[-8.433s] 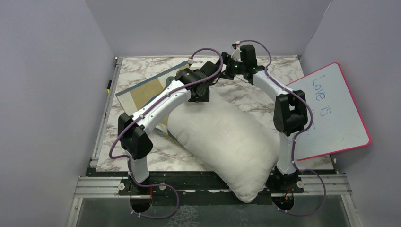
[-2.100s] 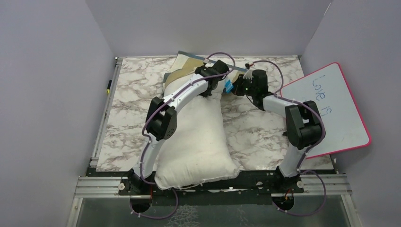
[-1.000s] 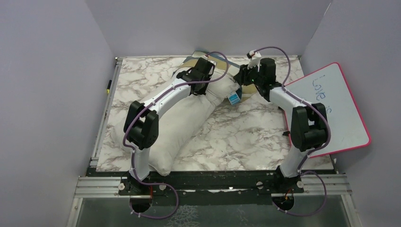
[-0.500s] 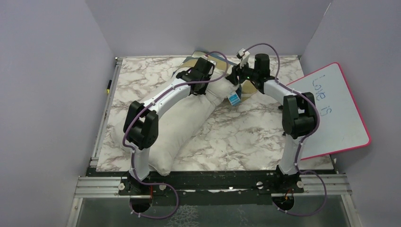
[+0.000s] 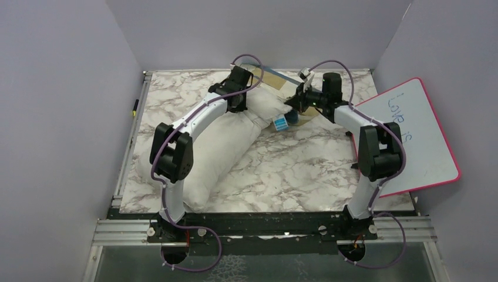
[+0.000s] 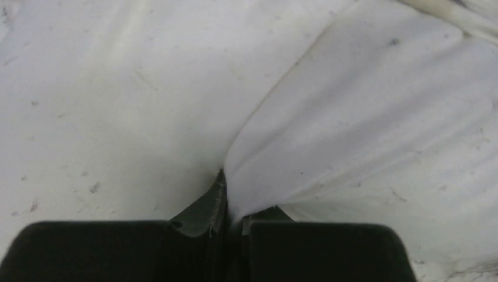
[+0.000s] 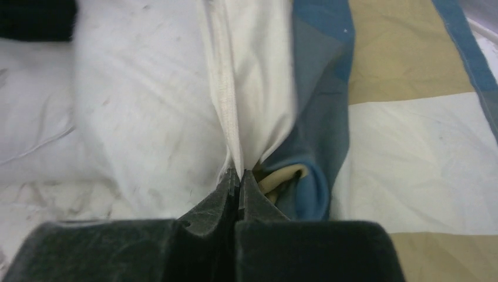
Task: Put the pillow into the pillowcase
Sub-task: Stuff the pillow into the pillowcase.
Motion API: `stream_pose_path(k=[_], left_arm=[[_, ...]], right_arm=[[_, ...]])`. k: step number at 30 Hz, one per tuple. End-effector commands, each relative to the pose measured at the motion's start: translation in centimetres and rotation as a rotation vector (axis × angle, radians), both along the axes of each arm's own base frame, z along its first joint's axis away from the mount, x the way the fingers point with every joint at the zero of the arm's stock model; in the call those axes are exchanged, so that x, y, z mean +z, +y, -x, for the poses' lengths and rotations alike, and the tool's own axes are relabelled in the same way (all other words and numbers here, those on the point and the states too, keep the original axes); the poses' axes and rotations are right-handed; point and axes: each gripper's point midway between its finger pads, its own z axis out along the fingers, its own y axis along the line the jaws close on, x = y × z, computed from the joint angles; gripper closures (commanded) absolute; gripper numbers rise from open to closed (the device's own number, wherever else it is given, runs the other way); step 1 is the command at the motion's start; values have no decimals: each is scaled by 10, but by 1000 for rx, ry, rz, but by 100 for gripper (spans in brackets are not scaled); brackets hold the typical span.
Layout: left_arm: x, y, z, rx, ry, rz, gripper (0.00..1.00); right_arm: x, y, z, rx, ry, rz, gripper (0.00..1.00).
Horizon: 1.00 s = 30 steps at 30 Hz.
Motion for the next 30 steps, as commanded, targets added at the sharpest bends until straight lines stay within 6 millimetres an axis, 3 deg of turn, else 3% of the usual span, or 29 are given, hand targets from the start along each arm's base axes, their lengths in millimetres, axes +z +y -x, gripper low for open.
stream_pose_path(k=[1, 6, 14, 16, 17, 19, 21, 25, 30], left_arm=[[-22, 63, -18, 266, 27, -100, 100], [-46, 64, -17, 302, 64, -107, 100], [-70, 67, -19, 356, 93, -125, 100], [-70, 60, -21, 347, 110, -85, 100], [-61, 52, -25, 330, 107, -51, 99], [-40, 35, -27, 276, 98, 4, 80], [-7, 15, -27, 161, 49, 20, 65], [43, -17, -3, -51, -65, -133, 49], [60, -45, 37, -164, -73, -204, 42]], right_arm=[[13, 1, 54, 111, 64, -80, 100], [42, 13, 71, 216, 90, -161, 100], [60, 26, 125, 478, 99, -281, 100], [52, 25, 111, 392, 122, -271, 100], [46, 24, 98, 320, 160, -268, 100], [35, 21, 71, 172, 248, -276, 100], [32, 21, 56, 101, 285, -307, 100], [37, 23, 54, 78, 246, -373, 100], [32, 21, 42, 5, 334, -377, 100]])
